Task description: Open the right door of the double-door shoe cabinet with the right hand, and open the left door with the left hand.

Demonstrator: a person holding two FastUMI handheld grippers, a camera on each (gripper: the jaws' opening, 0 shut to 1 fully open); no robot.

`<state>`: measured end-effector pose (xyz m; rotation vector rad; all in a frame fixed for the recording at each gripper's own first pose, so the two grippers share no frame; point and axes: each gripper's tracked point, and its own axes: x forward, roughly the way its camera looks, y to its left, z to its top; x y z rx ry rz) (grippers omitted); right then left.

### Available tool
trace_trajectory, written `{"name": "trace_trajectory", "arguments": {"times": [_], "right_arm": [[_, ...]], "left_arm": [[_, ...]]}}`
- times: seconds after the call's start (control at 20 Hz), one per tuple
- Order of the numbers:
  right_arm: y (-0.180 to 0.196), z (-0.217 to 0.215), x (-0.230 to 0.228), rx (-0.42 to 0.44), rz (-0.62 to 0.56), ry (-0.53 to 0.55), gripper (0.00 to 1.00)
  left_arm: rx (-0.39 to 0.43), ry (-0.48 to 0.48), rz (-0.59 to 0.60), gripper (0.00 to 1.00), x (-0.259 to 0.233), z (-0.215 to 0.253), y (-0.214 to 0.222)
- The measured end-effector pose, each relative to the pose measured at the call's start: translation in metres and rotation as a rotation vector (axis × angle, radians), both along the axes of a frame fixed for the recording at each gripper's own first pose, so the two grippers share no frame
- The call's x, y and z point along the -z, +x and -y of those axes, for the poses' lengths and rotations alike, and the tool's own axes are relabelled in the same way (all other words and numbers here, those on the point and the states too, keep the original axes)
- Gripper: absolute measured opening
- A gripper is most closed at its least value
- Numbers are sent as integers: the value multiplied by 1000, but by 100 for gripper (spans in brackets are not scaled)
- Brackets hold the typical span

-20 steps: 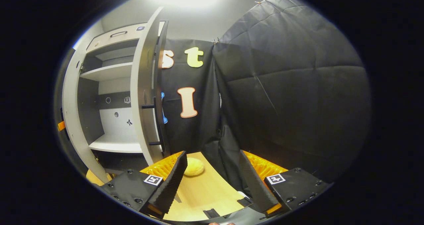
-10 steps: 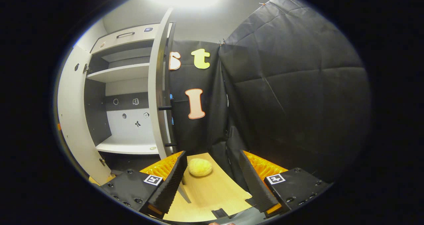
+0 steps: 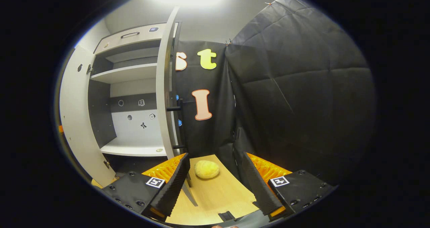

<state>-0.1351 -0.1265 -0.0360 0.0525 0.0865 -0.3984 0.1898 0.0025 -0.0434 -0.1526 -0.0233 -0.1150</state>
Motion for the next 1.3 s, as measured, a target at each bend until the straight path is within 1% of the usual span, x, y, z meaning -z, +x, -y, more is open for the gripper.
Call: {"name": "trace_trajectory", "arguments": {"times": [0.05, 0.1, 0.2, 0.3, 0.45, 0.6, 0.7, 0.75, 0.8, 0.85, 0.9, 0.95, 1.0, 1.05, 1.1, 1.2, 1.25, 1.3], "right_arm": [[0, -2, 0, -2, 2, 11, 98], [0, -5, 0, -4, 4, 16, 98], [-3, -6, -1, 3, 0, 12, 98], [-7, -9, -4, 7, -12, 11, 98], [-6, -19, -16, -12, -10, 12, 98], [-4, -25, -33, -55, 20, -20, 98], [-3, -21, -51, -87, 80, -40, 98], [-2, -18, -58, -102, 115, -47, 92], [0, -13, -65, -111, 140, -43, 100], [2, -7, -67, -123, 145, -27, 98], [3, -2, -66, -147, 155, -12, 98], [3, 3, -68, -167, 160, -3, 98], [7, 19, -68, -175, 155, -1, 92], [4, 31, -63, -173, 140, -1, 92], [1, 39, -58, -172, 130, 0, 98], [-3, 45, -54, -186, 123, 4, 98], [-5, 45, -52, -202, 123, 5, 98], [-4, 45, -49, -217, 119, 5, 98]], "left_arm": [[-1, 7, -10, 2, 1, 1, -2], [-9, 34, -14, 2, 2, 0, -5], [-35, 113, -12, 0, 0, -4, -15], [-58, 168, -14, 1, -4, -4, -30], [-92, 178, -8, 2, -17, -1, -57], [-135, 200, 22, 0, -33, 3, -90], [-150, 206, 39, 11, -44, 14, -110], [-175, 202, 48, 12, -49, 17, -119], [-216, 193, 57, 9, -53, 16, -128], [-248, 183, 54, 12, -53, 15, -137], [-265, 186, 54, 24, -54, 23, -147], [-280, 195, 57, 33, -54, 27, -155], [-300, 205, 53, 36, -52, 30, -163], [-327, 210, 46, 36, -50, 33, -169], [-351, 213, 44, 50, -50, 38, -179], [-371, 211, 51, 78, -49, 52, -192], [-371, 214, 50, 84, -46, 59, -199], [-365, 222, 46, 95, -39, 69, -201]]}}
